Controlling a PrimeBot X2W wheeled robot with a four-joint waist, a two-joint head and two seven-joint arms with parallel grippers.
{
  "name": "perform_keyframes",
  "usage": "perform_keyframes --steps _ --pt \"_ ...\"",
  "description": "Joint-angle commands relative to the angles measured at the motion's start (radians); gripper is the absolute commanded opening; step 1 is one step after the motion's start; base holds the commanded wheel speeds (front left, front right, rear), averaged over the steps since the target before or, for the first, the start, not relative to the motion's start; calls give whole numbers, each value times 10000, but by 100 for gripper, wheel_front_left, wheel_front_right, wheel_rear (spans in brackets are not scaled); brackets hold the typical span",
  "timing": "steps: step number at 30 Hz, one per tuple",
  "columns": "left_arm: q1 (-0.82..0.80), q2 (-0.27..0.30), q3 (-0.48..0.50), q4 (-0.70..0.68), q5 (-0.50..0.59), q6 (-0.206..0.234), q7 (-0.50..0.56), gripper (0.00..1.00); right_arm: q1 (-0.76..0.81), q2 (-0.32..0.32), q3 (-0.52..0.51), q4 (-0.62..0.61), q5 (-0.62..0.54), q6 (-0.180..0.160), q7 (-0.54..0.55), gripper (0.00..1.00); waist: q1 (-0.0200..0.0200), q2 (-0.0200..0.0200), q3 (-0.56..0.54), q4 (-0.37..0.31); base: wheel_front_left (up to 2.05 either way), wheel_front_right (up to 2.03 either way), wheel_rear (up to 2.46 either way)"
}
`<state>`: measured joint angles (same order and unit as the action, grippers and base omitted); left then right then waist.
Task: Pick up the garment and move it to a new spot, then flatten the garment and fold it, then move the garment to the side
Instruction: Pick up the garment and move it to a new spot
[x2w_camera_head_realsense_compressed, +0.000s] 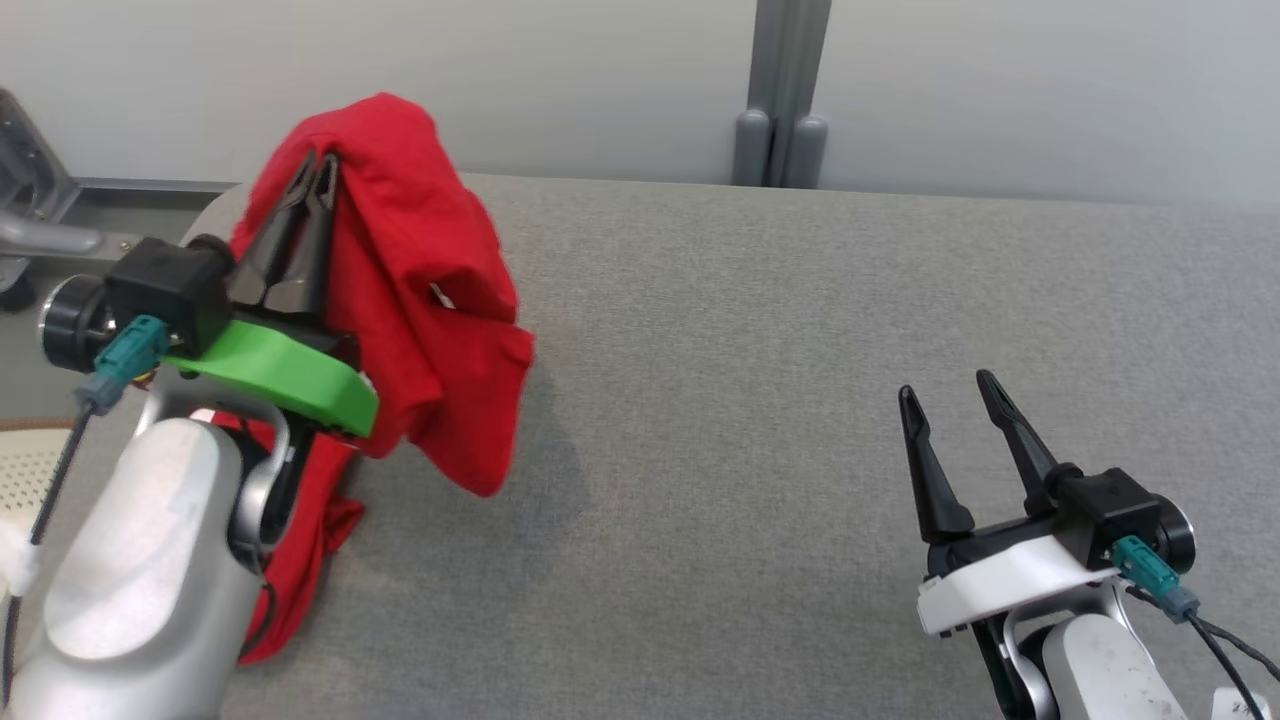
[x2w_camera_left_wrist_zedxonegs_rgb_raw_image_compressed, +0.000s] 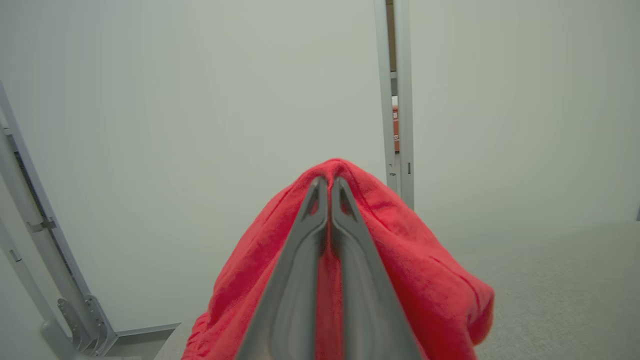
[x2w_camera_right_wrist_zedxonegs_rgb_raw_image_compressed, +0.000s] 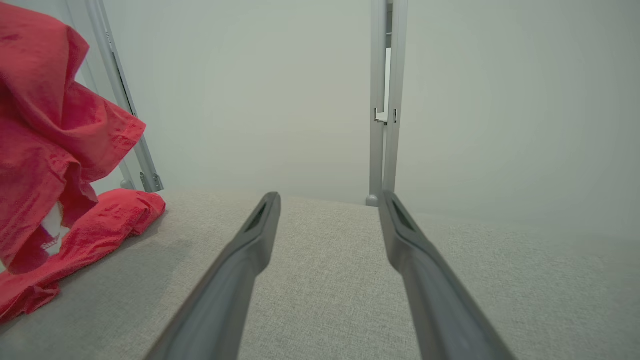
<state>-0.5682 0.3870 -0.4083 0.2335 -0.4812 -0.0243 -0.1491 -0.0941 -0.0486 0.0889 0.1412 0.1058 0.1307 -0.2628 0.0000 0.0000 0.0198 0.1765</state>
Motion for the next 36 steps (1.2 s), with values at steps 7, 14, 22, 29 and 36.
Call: perform_keyframes --steps 7,14,22,29,36 --pt "147 -752 -637 -719 270 367 222 0 -468 -36 -182 -236 -104 1 -32 100 0 0 513 -2031 0 0 0" --pt "-137 -1387 -968 -358 417 713 152 0 -874 -28 -508 -441 55 1 -30 100 0 0 1257 -4034 0 0 0" --pt "-1032 -1264 -1016 954 1130 1337 198 0 -1262 -16 -543 -570 547 1 -30 100 0 0 2221 -5904 0 0 0" --pt "-1627 -1438 -1154 3126 1441 1452 -321 100 -1174 -11 -391 -540 843 1 -30 100 0 0 2419 -6445 0 0 0" --pt "-1671 -1791 -849 3949 1213 1442 -1041 100 -962 -16 -262 -497 604 1 -31 100 0 0 2063 -5597 0 0 0"
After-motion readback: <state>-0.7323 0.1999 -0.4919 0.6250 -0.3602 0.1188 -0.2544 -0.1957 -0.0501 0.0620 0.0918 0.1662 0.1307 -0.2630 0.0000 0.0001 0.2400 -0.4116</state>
